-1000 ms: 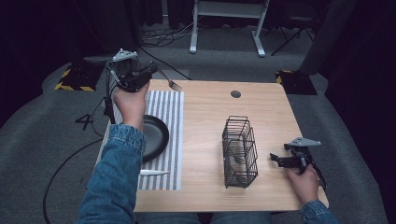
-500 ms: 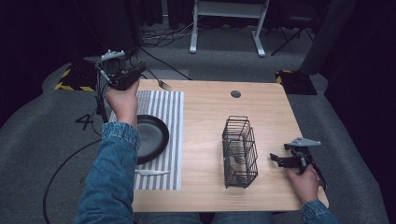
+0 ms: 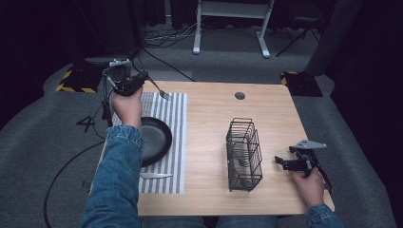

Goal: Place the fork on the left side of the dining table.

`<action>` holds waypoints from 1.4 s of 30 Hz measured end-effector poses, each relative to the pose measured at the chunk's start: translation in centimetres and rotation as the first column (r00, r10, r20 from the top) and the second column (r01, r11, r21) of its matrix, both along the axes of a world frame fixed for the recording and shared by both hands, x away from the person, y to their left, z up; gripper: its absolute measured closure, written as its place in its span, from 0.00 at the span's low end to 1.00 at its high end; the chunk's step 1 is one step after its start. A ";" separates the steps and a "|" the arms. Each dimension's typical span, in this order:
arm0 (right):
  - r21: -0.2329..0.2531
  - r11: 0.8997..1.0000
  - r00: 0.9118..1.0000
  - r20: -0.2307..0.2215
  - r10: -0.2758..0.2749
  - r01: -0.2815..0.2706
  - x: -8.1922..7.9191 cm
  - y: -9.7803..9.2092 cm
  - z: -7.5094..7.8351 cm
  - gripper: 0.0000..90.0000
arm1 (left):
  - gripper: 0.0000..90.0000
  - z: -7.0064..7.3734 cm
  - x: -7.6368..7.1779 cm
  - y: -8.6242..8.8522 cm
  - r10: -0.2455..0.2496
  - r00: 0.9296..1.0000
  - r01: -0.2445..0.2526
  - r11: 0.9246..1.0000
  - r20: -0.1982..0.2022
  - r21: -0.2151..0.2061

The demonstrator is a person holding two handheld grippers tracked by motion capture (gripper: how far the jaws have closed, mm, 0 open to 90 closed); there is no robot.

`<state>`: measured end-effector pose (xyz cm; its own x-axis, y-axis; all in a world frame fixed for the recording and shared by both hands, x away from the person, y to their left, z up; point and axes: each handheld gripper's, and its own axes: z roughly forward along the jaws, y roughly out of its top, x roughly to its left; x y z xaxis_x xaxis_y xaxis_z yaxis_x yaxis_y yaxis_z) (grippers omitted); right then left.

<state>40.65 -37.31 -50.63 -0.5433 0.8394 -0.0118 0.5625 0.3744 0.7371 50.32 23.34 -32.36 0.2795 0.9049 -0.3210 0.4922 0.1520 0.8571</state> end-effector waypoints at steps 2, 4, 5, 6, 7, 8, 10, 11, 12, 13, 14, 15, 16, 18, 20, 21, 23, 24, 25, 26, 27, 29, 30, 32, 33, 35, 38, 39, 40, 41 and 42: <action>0.000 1.000 1.000 0.000 0.000 0.000 0.0 0.0 0.0 0.17 | 0.96 -0.4 0.1 0.0 0.000 1.000 0.000 1.000 -0.007 0.005; 0.000 1.000 1.000 0.000 0.000 0.000 0.0 0.0 0.0 0.17 | 0.96 -0.8 0.3 -0.1 0.002 1.000 -0.002 1.000 -0.019 0.014; 0.000 1.000 1.000 0.000 0.000 0.000 0.0 0.0 0.0 0.17 | 0.96 -1.1 0.4 -0.2 0.002 1.000 -0.002 1.000 -0.023 0.015; 0.000 1.000 1.000 0.000 0.000 0.000 0.0 0.0 0.0 0.17 | 0.96 -1.4 0.6 -0.3 0.005 0.999 -0.004 1.000 -0.032 0.015; 0.000 1.000 1.000 0.000 0.000 0.000 0.0 0.0 0.0 0.17 | 0.96 -1.7 0.7 -0.3 0.006 0.999 -0.005 1.000 -0.034 0.018; 0.000 1.000 1.000 0.000 0.000 0.000 0.0 0.0 0.0 0.17 | 0.96 -1.7 0.7 -0.3 0.006 0.999 -0.005 1.000 -0.034 0.018; 0.000 1.000 1.000 0.000 0.000 0.000 0.0 0.0 0.0 0.17 | 0.96 -2.2 0.9 -0.4 0.010 0.999 -0.009 1.000 -0.049 0.020; 0.000 1.000 1.000 0.000 0.000 0.000 0.0 0.0 0.0 0.17 | 0.96 -2.4 1.0 -0.4 0.011 0.998 -0.010 1.000 -0.055 0.021; 0.001 1.000 1.000 0.000 0.000 0.000 0.0 0.0 0.0 0.17 | 0.96 -2.7 1.1 -0.5 0.014 0.998 -0.013 1.000 -0.061 0.023; 0.000 1.000 1.000 0.000 0.000 0.000 0.0 0.0 0.0 0.17 | 0.96 -3.1 1.3 -0.5 0.017 0.997 -0.015 1.000 -0.072 0.025; 0.000 1.000 1.000 0.000 0.000 0.000 0.0 0.0 0.0 0.17 | 0.96 -3.1 1.3 -0.5 0.017 0.997 -0.015 1.000 -0.072 0.025; 0.000 1.000 1.000 0.000 0.000 0.000 0.0 0.0 0.0 0.17 | 0.96 -3.5 1.4 -0.5 0.021 0.997 -0.019 0.999 -0.080 0.029; 0.000 1.000 1.000 0.000 0.000 0.000 0.0 0.0 0.0 0.17 | 0.96 -3.6 1.4 -0.5 0.022 0.996 -0.020 0.999 -0.083 0.029; 0.000 1.000 1.000 0.000 0.000 0.000 0.0 0.0 0.0 0.17 | 0.96 -3.8 1.5 -0.5 0.023 0.996 -0.020 0.999 -0.087 0.029; 0.001 1.000 1.000 0.000 0.000 0.000 0.0 0.0 0.0 0.17 | 0.96 -4.3 1.7 -0.5 0.024 0.995 -0.021 0.999 -0.100 0.033; 0.001 1.000 1.000 0.000 0.000 0.000 0.0 0.0 0.0 0.17 | 0.96 -4.4 1.7 -0.5 0.024 0.994 -0.020 0.999 -0.105 0.034; 0.000 1.000 1.000 0.000 0.000 0.000 0.0 0.0 0.0 0.17 | 0.96 -4.7 1.8 -0.5 0.024 0.993 -0.020 0.999 -0.114 0.034; 0.000 1.000 1.000 0.000 0.000 0.000 0.0 0.0 0.0 0.17 | 0.96 -4.7 1.8 -0.5 0.024 0.993 -0.020 0.999 -0.114 0.034; 0.000 1.000 1.000 0.000 0.000 0.000 0.0 0.0 0.0 0.17 | 0.96 -5.0 2.0 -0.5 0.026 0.992 -0.022 0.999 -0.121 0.035; 0.000 1.000 1.000 0.000 0.000 0.000 0.0 0.0 0.0 0.17 | 0.96 -5.0 2.0 -0.5 0.026 0.992 -0.022 0.999 -0.121 0.035; 0.000 1.000 1.000 0.000 0.000 0.000 0.0 0.0 0.0 0.17 | 0.96 -5.2 2.0 -0.5 0.025 0.992 -0.021 0.999 -0.125 0.036; 0.001 1.000 1.000 0.000 0.000 0.000 0.0 0.0 0.0 0.17 | 0.96 -5.5 2.1 -0.6 0.027 0.991 -0.022 0.999 -0.133 0.039; 0.001 1.000 1.000 0.000 0.000 0.000 0.0 0.0 0.0 0.17 | 0.96 -5.5 2.1 -0.6 0.027 0.991 -0.022 0.999 -0.133 0.039; 0.001 1.000 1.000 0.000 0.000 0.000 0.0 0.0 0.0 0.17 | 0.96 -5.7 2.3 -0.5 0.025 0.990 -0.019 0.999 -0.139 0.041; 0.001 1.000 1.000 0.000 0.000 0.000 0.0 0.0 0.0 0.17 | 0.96 -5.7 2.3 -0.5 0.025 0.990 -0.019 0.999 -0.139 0.042; 0.001 1.000 1.000 0.000 0.000 0.000 0.0 0.0 0.0 0.17 | 0.96 -5.8 2.4 -0.5 0.027 0.990 -0.021 0.999 -0.141 0.040; 0.001 1.000 1.000 0.000 0.000 0.000 0.0 0.0 0.0 0.17 | 0.96 -5.9 2.5 -0.5 0.022 0.990 -0.017 0.999 -0.142 0.037; 0.000 1.000 1.000 0.000 0.001 -0.001 0.0 0.0 0.0 0.17 | 0.95 -6.1 2.6 -0.3 0.020 0.989 -0.015 0.999 -0.148 0.031; 0.000 1.000 1.000 0.000 0.001 -0.001 0.0 0.0 0.0 0.17 | 0.95 -6.1 2.6 -0.3 0.020 0.989 -0.015 0.999 -0.148 0.031; 0.001 1.000 1.000 0.000 0.000 0.000 0.0 0.0 0.0 0.17 | 0.95 -6.3 2.8 -0.1 0.018 0.989 -0.015 1.000 -0.145 0.018; 0.000 1.000 1.000 -0.001 0.000 0.000 0.0 0.0 0.0 0.17 | 0.95 -6.3 2.8 0.0 0.019 0.989 -0.017 1.000 -0.146 0.014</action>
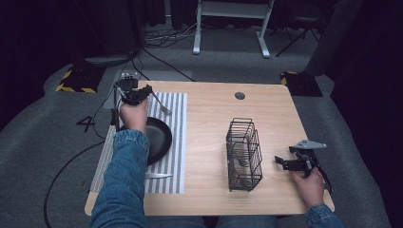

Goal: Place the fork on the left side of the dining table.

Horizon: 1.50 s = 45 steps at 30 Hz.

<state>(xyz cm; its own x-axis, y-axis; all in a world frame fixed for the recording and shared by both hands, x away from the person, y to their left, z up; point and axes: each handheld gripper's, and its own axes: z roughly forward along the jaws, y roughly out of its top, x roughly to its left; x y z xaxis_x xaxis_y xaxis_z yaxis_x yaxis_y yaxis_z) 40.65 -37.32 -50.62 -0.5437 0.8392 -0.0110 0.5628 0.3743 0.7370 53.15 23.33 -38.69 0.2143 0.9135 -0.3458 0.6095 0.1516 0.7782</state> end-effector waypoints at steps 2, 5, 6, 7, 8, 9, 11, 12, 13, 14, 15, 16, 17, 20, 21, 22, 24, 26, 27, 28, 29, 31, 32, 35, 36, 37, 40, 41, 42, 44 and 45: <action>0.000 1.000 1.000 0.000 0.000 0.000 0.0 0.0 0.0 0.17 | 0.95 -0.1 0.1 0.1 -0.001 1.000 0.001 1.000 0.001 -0.003; 0.000 1.000 1.000 0.001 0.000 0.000 0.0 0.0 0.0 0.17 | 0.94 -0.3 0.2 0.6 0.004 1.000 -0.004 1.000 -0.004 -0.009; 0.000 1.000 1.000 0.000 0.000 0.000 0.0 0.0 0.0 0.17 | 0.93 -0.4 0.3 0.8 -0.001 1.000 0.001 1.000 -0.005 -0.010; 0.000 1.000 1.000 0.000 -0.001 0.001 0.0 0.0 0.0 0.17 | 0.88 -0.4 0.3 0.9 -0.005 1.000 0.005 1.000 -0.006 -0.007; 0.000 1.000 1.000 0.000 -0.001 0.001 0.0 0.0 0.0 0.17 | 0.85 -0.4 0.3 0.9 -0.005 1.000 0.005 1.000 -0.006 -0.007; 0.000 1.000 1.000 0.000 -0.002 0.002 0.0 0.0 0.0 0.17 | 0.81 -0.4 0.4 0.9 0.001 1.000 0.000 0.999 -0.008 0.045; 0.000 1.000 1.000 0.000 -0.003 0.003 0.0 0.0 0.0 0.17 | 0.76 -0.4 0.4 1.0 0.003 1.000 -0.002 0.998 -0.011 0.059; 0.000 1.000 1.000 0.000 -0.003 0.003 0.0 0.0 0.0 0.17 | 0.76 -0.4 0.4 1.1 0.008 1.000 -0.007 0.998 -0.011 0.065; -0.001 1.000 1.000 0.001 -0.003 0.003 0.0 0.0 0.0 0.17 | 0.71 -0.5 0.5 1.6 0.011 1.000 -0.010 0.998 -0.018 0.060; 0.000 1.000 1.000 0.000 -0.003 0.003 0.0 0.0 0.0 0.17 | 0.70 -0.5 0.6 1.7 0.012 1.000 -0.011 0.999 -0.023 0.053; 0.000 1.000 1.000 0.000 -0.003 0.003 0.0 0.0 0.0 0.17 | 0.69 -0.6 0.7 2.0 0.014 0.999 -0.013 0.999 -0.029 0.044; 0.000 1.000 1.000 0.000 -0.003 0.003 0.0 0.0 0.0 0.17 | 0.67 -0.6 0.7 2.0 0.014 0.999 -0.013 0.999 -0.029 0.044; 0.000 1.000 1.000 0.000 -0.003 0.003 0.0 0.0 0.0 0.17 | 0.67 -0.7 0.8 2.3 0.012 0.999 -0.011 0.999 -0.038 0.036; 0.000 1.000 1.000 0.000 -0.003 0.003 0.0 0.0 0.0 0.17 | 0.63 -1.0 1.0 3.1 0.012 0.998 -0.012 1.000 -0.058 0.004; 0.000 1.000 1.000 0.000 -0.003 0.003 0.0 0.0 0.0 0.17 | 0.62 -1.0 1.0 3.2 0.014 0.998 -0.014 1.000 -0.064 0.000; 0.000 1.000 1.000 0.000 -0.003 0.003 0.0 0.0 0.0 0.17 | 0.62 -1.1 1.0 3.4 0.014 0.998 -0.015 1.000 -0.066 -0.002; 0.000 1.000 1.000 0.000 -0.003 0.003 0.0 0.0 0.0 0.17 | 0.62 -1.2 1.1 3.7 0.020 0.997 -0.020 1.000 -0.076 -0.004; 0.000 1.000 1.000 0.000 -0.003 0.003 0.0 0.0 0.0 0.17 | 0.60 -1.3 1.2 4.1 0.016 0.996 -0.017 1.000 -0.083 -0.010; 0.000 1.000 1.000 0.000 -0.003 0.003 0.0 0.0 0.0 0.17 | 0.59 -1.4 1.3 4.3 0.016 0.996 -0.018 1.000 -0.087 -0.018; 0.000 1.000 1.000 0.000 -0.003 0.003 0.0 0.0 0.0 0.17 | 0.58 -1.5 1.4 4.4 0.018 0.995 -0.021 0.999 -0.095 -0.031; 0.000 1.000 1.000 0.000 -0.003 0.003 0.0 0.0 0.0 0.17 | 0.57 -1.7 1.5 4.6 0.020 0.995 -0.023 0.999 -0.100 -0.035; 0.000 1.000 1.000 0.000 -0.004 0.004 0.0 0.0 0.0 0.17 | 0.57 -1.9 1.6 4.9 0.022 0.994 -0.027 0.999 -0.112 -0.041; 0.000 1.000 1.000 0.000 -0.004 0.004 0.0 0.0 0.0 0.17 | 0.57 -2.0 1.7 5.1 0.021 0.993 -0.026 0.999 -0.114 -0.039; 0.000 1.000 1.000 0.000 -0.005 0.005 0.0 0.0 0.0 0.17 | 0.56 -2.3 1.9 5.4 0.028 0.992 -0.035 0.998 -0.125 -0.047; 0.000 1.000 1.000 0.000 -0.005 0.005 0.0 0.0 0.0 0.17 | 0.56 -2.4 2.1 5.4 0.034 0.991 -0.040 0.998 -0.133 -0.041; 0.000 1.000 1.000 0.000 -0.006 0.006 0.0 0.0 0.0 0.17 | 0.55 -2.5 2.4 5.5 0.033 0.989 -0.037 0.999 -0.145 -0.025; 0.000 1.000 1.000 0.000 -0.006 0.006 0.0 0.0 0.0 0.17 | 0.54 -2.5 2.9 5.5 0.033 0.988 -0.034 0.999 -0.153 -0.008; 0.000 1.000 1.000 0.000 -0.006 0.006 0.0 0.0 0.0 0.17 | 0.54 -2.5 2.9 5.4 0.034 0.988 -0.036 0.999 -0.153 -0.006; 0.000 1.000 1.000 0.000 -0.006 0.006 0.0 0.0 0.0 0.17 | 0.54 -2.5 2.9 5.4 0.034 0.988 -0.036 0.999 -0.153 -0.006; 0.000 1.000 1.000 0.000 -0.007 0.007 0.0 0.0 0.0 0.17 | 0.54 -2.7 3.3 5.5 0.040 0.986 -0.039 0.999 -0.162 0.009; 0.000 1.000 1.000 0.000 -0.007 0.007 0.0 0.0 0.0 0.17 | 0.54 -2.8 3.3 5.5 0.040 0.985 -0.039 0.999 -0.165 0.013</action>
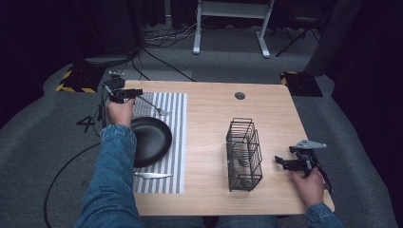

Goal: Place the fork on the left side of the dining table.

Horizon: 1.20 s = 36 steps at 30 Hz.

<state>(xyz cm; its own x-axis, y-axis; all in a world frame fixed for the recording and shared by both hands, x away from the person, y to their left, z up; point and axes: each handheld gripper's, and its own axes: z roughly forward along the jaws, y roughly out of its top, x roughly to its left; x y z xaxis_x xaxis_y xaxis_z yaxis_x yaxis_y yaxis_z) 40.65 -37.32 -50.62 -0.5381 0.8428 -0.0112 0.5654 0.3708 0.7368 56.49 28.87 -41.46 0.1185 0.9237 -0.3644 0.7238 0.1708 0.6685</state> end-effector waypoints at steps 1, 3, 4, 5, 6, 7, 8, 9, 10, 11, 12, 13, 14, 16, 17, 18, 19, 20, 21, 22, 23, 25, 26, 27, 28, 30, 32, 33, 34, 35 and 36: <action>0.000 1.000 1.000 0.001 0.000 0.000 0.0 0.0 0.0 0.17 | 0.54 -0.1 0.1 0.0 0.005 1.000 -0.005 1.000 -0.007 0.004; -0.001 1.000 1.000 0.001 0.000 0.000 0.0 0.0 0.0 0.17 | 0.54 -0.2 0.1 0.2 0.006 1.000 -0.005 1.000 -0.013 0.012; -0.001 1.000 1.000 0.001 0.000 0.000 0.0 0.0 0.0 0.17 | 0.54 -0.4 0.1 0.3 0.007 1.000 -0.007 1.000 -0.019 0.009; 0.000 1.000 1.000 0.001 0.000 0.000 0.0 0.0 0.0 0.17 | 0.54 -0.5 0.1 0.4 0.011 1.000 -0.011 1.000 -0.020 0.010; 0.000 1.000 1.000 0.000 0.000 0.000 0.0 0.0 0.0 0.17 | 0.54 -0.8 0.1 0.6 0.013 1.000 -0.013 1.000 -0.027 0.013; 0.000 1.000 1.000 0.000 0.000 0.000 0.0 0.0 0.0 0.17 | 0.54 -0.8 0.1 0.6 0.013 1.000 -0.013 1.000 -0.027 0.013; 0.000 1.000 1.000 0.001 0.000 0.000 0.0 0.0 0.0 0.17 | 0.54 -0.9 0.1 0.6 0.019 0.999 -0.019 1.000 -0.029 0.013; 0.000 1.000 1.000 0.000 0.000 0.000 0.0 0.0 0.0 0.17 | 0.54 -1.0 0.1 0.7 0.021 0.999 -0.021 1.000 -0.035 0.015; 0.000 1.000 1.000 0.001 0.000 0.000 0.0 0.0 0.0 0.17 | 0.53 -1.1 0.1 0.8 0.019 0.999 -0.018 0.999 -0.041 0.028; -0.001 1.000 1.000 0.001 -0.001 0.001 0.0 0.0 0.0 0.17 | 0.53 -1.2 0.1 0.8 0.018 0.999 -0.016 0.999 -0.042 0.034; 0.000 1.000 1.000 0.000 -0.001 0.001 0.0 0.0 0.0 0.17 | 0.53 -1.2 0.2 0.9 0.015 0.999 -0.013 0.999 -0.041 0.038; 0.000 1.000 1.000 0.001 -0.001 0.001 0.0 0.0 0.0 0.17 | 0.53 -1.2 0.2 0.9 0.015 0.999 -0.013 0.999 -0.041 0.038; -0.001 1.000 1.000 0.001 -0.001 0.001 0.0 0.0 0.0 0.17 | 0.53 -1.3 0.2 0.9 0.009 0.999 -0.007 0.999 -0.041 0.045; -0.001 1.000 1.000 0.001 -0.001 0.001 0.0 0.0 0.0 0.17 | 0.53 -1.5 0.1 0.9 0.014 0.999 -0.012 0.999 -0.045 0.053; -0.001 1.000 1.000 0.001 -0.002 0.002 0.0 0.0 0.0 0.17 | 0.53 -1.6 0.1 0.9 0.016 0.999 -0.014 0.998 -0.047 0.053; -0.001 1.000 1.000 0.001 -0.002 0.002 0.0 0.0 0.0 0.17 | 0.53 -1.7 0.1 1.0 0.017 0.999 -0.014 0.999 -0.049 0.051; 0.000 1.000 1.000 0.001 -0.003 0.003 0.0 0.0 0.0 0.17 | 0.53 -1.9 0.1 1.0 0.021 0.998 -0.019 0.999 -0.053 0.048; 0.000 1.000 1.000 0.002 -0.004 0.004 0.0 0.0 0.0 0.17 | 0.54 -2.1 0.1 1.1 0.019 0.998 -0.016 0.998 -0.058 0.053; 0.000 1.000 1.000 0.002 -0.005 0.005 -0.1 0.0 0.0 0.17 | 0.54 -2.4 0.1 1.1 0.020 0.998 -0.016 0.998 -0.061 0.054; 0.001 1.000 1.000 0.002 -0.005 0.005 -0.1 0.0 0.0 0.17 | 0.54 -2.7 0.0 1.2 0.020 0.997 -0.017 0.998 -0.068 0.055; 0.001 1.000 1.000 0.002 -0.005 0.005 -0.1 0.0 0.0 0.17 | 0.55 -2.7 0.0 1.2 0.020 0.997 -0.017 0.998 -0.068 0.055; 0.001 1.000 1.000 0.002 -0.006 0.006 -0.1 0.0 0.0 0.17 | 0.55 -3.1 0.0 1.4 0.024 0.997 -0.020 0.998 -0.075 0.055; 0.001 1.000 1.000 0.002 -0.007 0.007 -0.1 0.0 0.0 0.17 | 0.55 -3.4 0.0 1.6 0.029 0.996 -0.025 0.999 -0.083 0.046; 0.001 1.000 1.000 0.002 -0.007 0.007 -0.1 0.0 0.0 0.17 | 0.55 -3.4 0.0 1.6 0.029 0.996 -0.025 0.999 -0.083 0.046; 0.001 1.000 1.000 0.002 -0.007 0.007 -0.1 0.0 0.0 0.17 | 0.54 -3.6 0.0 1.7 0.027 0.996 -0.022 0.999 -0.089 0.049; 0.001 1.000 1.000 0.002 -0.007 0.007 -0.1 0.0 0.0 0.17 | 0.54 -3.8 0.0 1.8 0.028 0.996 -0.023 0.998 -0.089 0.050; 0.000 1.000 1.000 0.002 -0.007 0.007 -0.1 0.0 0.0 0.17 | 0.55 -3.9 0.0 1.9 0.024 0.995 -0.019 0.999 -0.094 0.050; 0.001 1.000 1.000 0.002 -0.007 0.007 -0.1 0.0 0.0 0.17 | 0.55 -4.1 0.0 1.9 0.029 0.995 -0.024 0.999 -0.098 0.047; 0.000 1.000 1.000 0.002 -0.007 0.007 -0.1 0.0 0.0 0.17 | 0.55 -4.3 0.0 2.0 0.030 0.995 -0.026 0.999 -0.100 0.046; 0.000 1.000 1.000 0.002 -0.007 0.007 -0.1 0.0 0.0 0.17 | 0.55 -4.4 0.0 2.1 0.033 0.994 -0.029 0.999 -0.103 0.045; 0.000 1.000 1.000 0.002 -0.008 0.008 -0.1 0.0 0.0 0.17 | 0.55 -4.5 -0.1 2.2 0.037 0.994 -0.032 0.998 -0.105 0.044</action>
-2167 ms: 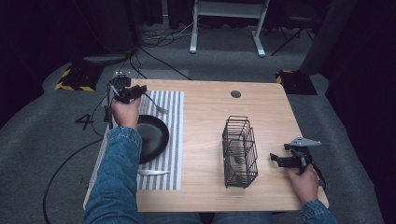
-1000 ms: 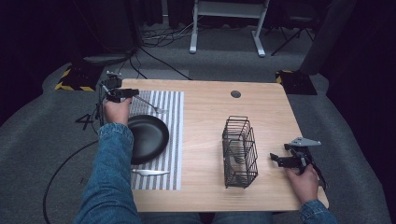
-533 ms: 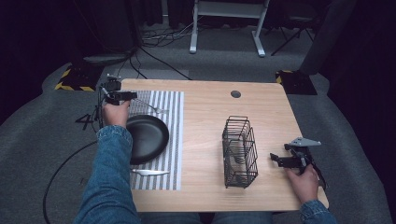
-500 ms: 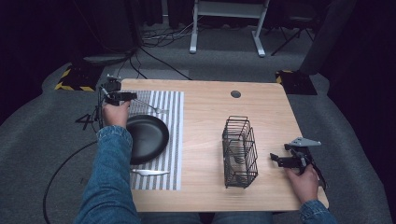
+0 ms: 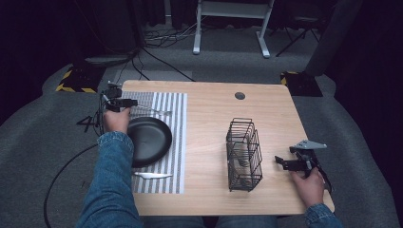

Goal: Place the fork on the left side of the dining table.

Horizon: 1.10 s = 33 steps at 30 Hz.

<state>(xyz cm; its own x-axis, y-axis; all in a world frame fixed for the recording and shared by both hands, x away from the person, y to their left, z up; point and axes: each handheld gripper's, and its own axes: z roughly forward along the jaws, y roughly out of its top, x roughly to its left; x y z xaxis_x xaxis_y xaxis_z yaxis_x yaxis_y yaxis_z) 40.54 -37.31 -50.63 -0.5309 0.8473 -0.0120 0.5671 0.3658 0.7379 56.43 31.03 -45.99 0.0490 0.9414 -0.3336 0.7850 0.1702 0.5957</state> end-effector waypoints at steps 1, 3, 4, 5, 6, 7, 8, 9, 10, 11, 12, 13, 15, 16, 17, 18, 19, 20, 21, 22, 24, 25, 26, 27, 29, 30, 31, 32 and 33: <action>0.000 1.000 1.000 0.000 0.000 0.000 0.0 0.0 0.0 0.17 | 0.55 -0.1 0.0 0.1 -0.002 1.000 0.002 1.000 -0.003 0.000; -0.001 1.000 1.000 0.000 -0.001 0.001 0.0 0.0 0.0 0.17 | 0.55 -0.4 0.0 0.3 0.001 1.000 -0.001 1.000 -0.007 0.002; -0.001 1.000 1.000 0.000 -0.001 0.001 0.0 0.0 0.0 0.17 | 0.55 -0.5 -0.1 0.3 0.000 1.000 0.000 1.000 -0.011 0.003; -0.001 1.000 1.000 0.000 -0.001 0.001 0.0 0.0 0.0 0.17 | 0.55 -0.5 -0.1 0.3 0.000 1.000 0.000 1.000 -0.011 0.003; -0.001 1.000 1.000 0.000 -0.001 0.001 0.0 0.0 0.0 0.17 | 0.55 -0.5 -0.1 0.4 0.004 1.000 -0.004 1.000 -0.012 0.001; -0.001 1.000 1.000 0.000 -0.001 0.001 0.0 0.0 0.0 0.17 | 0.55 -0.5 -0.1 0.4 0.004 1.000 -0.004 1.000 -0.012 0.001; -0.001 1.000 1.000 0.000 -0.001 0.001 0.0 0.0 0.0 0.17 | 0.55 -0.5 -0.1 0.4 0.005 1.000 -0.005 1.000 -0.009 0.003; -0.001 1.000 1.000 0.000 0.000 0.000 0.0 0.0 0.0 0.17 | 0.55 -0.6 -0.1 0.5 0.011 1.000 -0.011 1.000 -0.008 0.004; -0.001 1.000 1.000 0.000 -0.001 0.001 0.0 0.0 0.0 0.17 | 0.55 -0.6 -0.2 0.5 0.014 1.000 -0.014 1.000 -0.010 0.006; -0.001 1.000 1.000 0.000 -0.001 0.001 0.0 0.0 0.0 0.17 | 0.55 -0.6 -0.2 0.6 0.020 1.000 -0.020 1.000 -0.008 0.006; -0.002 1.000 1.000 0.000 0.000 0.000 0.0 0.0 0.0 0.17 | 0.55 -0.7 -0.2 0.8 0.019 1.000 -0.018 1.000 -0.018 0.006; -0.002 1.000 1.000 0.000 0.000 0.000 0.0 0.0 0.0 0.17 | 0.55 -0.7 -0.2 0.8 0.019 1.000 -0.018 1.000 -0.018 0.006; -0.002 1.000 1.000 0.001 0.000 0.000 -0.1 0.0 0.0 0.17 | 0.55 -0.9 -0.2 1.1 0.027 1.000 -0.027 1.000 -0.014 0.011; -0.002 1.000 1.000 0.000 -0.001 0.001 -0.1 0.0 0.0 0.17 | 0.55 -0.9 -0.3 1.2 0.034 0.999 -0.034 0.999 -0.012 0.001; -0.002 1.000 1.000 0.000 -0.001 0.001 -0.1 0.0 0.0 0.17 | 0.55 -0.9 -0.3 1.2 0.034 0.999 -0.034 0.999 -0.012 0.001; -0.002 1.000 1.000 0.000 0.000 0.000 -0.1 0.0 0.0 0.17 | 0.55 -0.8 -0.3 1.3 0.035 0.999 -0.035 0.999 -0.010 0.001; -0.002 1.000 1.000 0.000 0.000 0.000 -0.1 0.0 0.0 0.17 | 0.55 -0.8 -0.3 1.3 0.035 0.999 -0.035 0.999 -0.009 0.000; -0.002 1.000 1.000 0.000 -0.001 0.001 -0.1 0.0 0.0 0.17 | 0.55 -0.7 -0.3 1.3 0.039 0.999 -0.039 0.999 -0.003 -0.005; -0.002 1.000 1.000 0.000 -0.001 0.001 -0.1 0.0 0.0 0.17 | 0.55 -0.7 -0.4 1.3 0.038 0.999 -0.038 0.999 0.000 -0.007; -0.002 1.000 1.000 0.000 -0.001 0.001 -0.1 0.0 0.0 0.17 | 0.55 -0.6 -0.4 1.3 0.036 0.999 -0.036 0.999 0.001 -0.011; -0.002 1.000 1.000 0.000 0.000 0.000 -0.1 0.0 0.0 0.17 | 0.55 -0.2 -0.6 1.2 0.033 0.999 -0.032 0.999 0.016 -0.012; -0.002 1.000 1.000 0.000 -0.001 0.001 -0.1 0.0 0.0 0.17 | 0.55 0.0 -0.7 1.1 0.029 0.999 -0.029 0.999 0.023 -0.015; -0.002 1.000 1.000 0.000 -0.001 0.001 -0.1 0.0 0.0 0.17 | 0.55 0.0 -0.7 1.1 0.029 0.999 -0.029 0.999 0.023 -0.015; -0.002 1.000 1.000 0.000 0.000 0.000 -0.1 0.0 0.0 0.17 | 0.55 0.3 -0.8 1.0 0.024 0.999 -0.024 1.000 0.032 -0.009; -0.002 1.000 1.000 0.000 -0.001 0.001 -0.1 0.0 0.0 0.17 | 0.55 0.8 -1.0 0.8 0.019 0.999 -0.018 1.000 0.051 -0.008; -0.002 1.000 1.000 0.000 0.000 0.000 -0.1 0.0 0.0 0.17 | 0.55 1.3 -1.3 0.7 0.009 0.998 -0.009 1.000 0.068 -0.005; -0.002 1.000 1.000 0.000 0.000 0.000 -0.1 0.0 0.0 0.17 | 0.55 1.3 -1.3 0.7 0.009 0.998 -0.009 1.000 0.068 -0.005; -0.002 1.000 1.000 0.000 0.000 0.000 -0.1 0.0 0.0 0.17 | 0.55 2.1 -1.7 0.5 0.000 0.996 0.001 1.000 0.092 -0.008; -0.002 1.000 1.000 0.000 0.000 0.000 -0.1 0.0 0.0 0.17 | 0.55 2.1 -1.7 0.5 0.000 0.996 0.001 1.000 0.092 -0.008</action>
<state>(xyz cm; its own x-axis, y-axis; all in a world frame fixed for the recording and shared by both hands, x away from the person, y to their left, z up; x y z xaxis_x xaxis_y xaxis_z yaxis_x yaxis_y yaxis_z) 40.47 -37.30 -50.62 -0.5306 0.8475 -0.0139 0.5671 0.3671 0.7373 54.71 31.48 -43.89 0.0801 0.9388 -0.3349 0.7273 0.1747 0.6637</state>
